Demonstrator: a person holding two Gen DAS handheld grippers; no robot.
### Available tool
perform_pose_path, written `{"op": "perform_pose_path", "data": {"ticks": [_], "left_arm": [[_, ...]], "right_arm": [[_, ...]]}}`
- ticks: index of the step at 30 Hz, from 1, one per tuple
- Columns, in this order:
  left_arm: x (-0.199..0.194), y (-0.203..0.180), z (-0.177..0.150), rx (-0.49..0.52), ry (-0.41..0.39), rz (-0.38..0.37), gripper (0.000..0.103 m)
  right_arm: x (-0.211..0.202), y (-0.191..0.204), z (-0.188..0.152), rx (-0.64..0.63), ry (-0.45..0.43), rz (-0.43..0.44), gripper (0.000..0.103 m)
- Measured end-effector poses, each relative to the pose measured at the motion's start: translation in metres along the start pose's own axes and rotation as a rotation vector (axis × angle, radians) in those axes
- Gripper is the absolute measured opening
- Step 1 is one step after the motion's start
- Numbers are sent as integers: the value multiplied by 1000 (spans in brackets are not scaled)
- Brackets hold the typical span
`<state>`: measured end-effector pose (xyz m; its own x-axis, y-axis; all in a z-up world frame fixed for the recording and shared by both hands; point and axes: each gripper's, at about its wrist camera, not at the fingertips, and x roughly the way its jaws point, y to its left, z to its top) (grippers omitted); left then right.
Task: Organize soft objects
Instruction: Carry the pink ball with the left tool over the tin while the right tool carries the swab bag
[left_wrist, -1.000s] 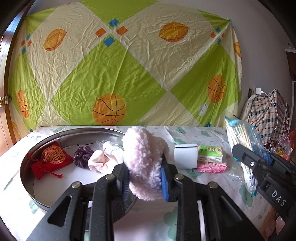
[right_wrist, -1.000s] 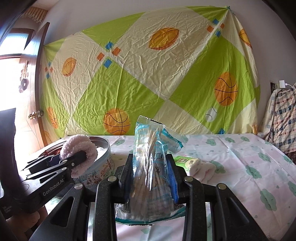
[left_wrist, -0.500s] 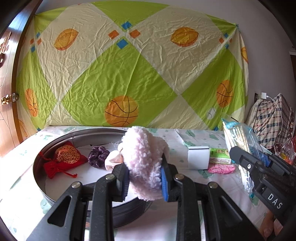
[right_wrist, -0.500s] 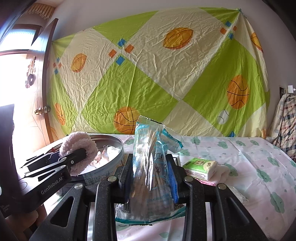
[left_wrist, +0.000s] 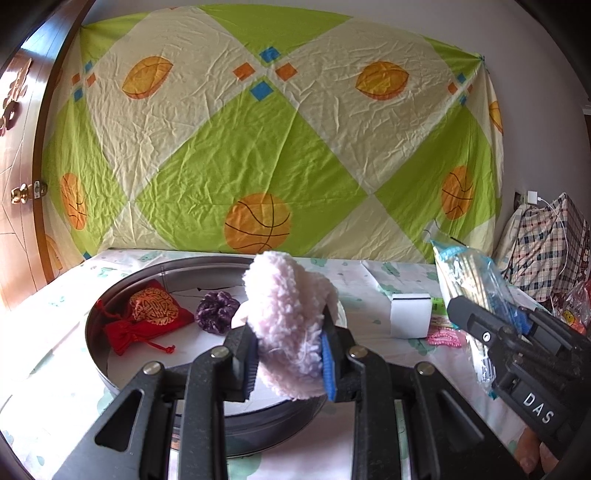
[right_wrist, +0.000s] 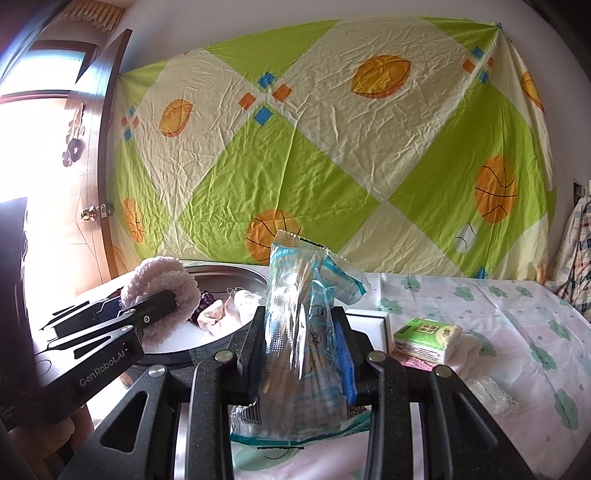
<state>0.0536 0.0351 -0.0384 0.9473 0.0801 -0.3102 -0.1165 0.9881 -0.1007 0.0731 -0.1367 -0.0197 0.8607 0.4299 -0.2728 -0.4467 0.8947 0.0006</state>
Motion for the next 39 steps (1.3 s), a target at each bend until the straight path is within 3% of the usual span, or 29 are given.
{"op": "perform_pose_path", "data": {"ticks": [39], "left_arm": [[-7,46,0,-56,3,45,26]], "right_arm": [[20,42,3,-49,9,77,36]]}}
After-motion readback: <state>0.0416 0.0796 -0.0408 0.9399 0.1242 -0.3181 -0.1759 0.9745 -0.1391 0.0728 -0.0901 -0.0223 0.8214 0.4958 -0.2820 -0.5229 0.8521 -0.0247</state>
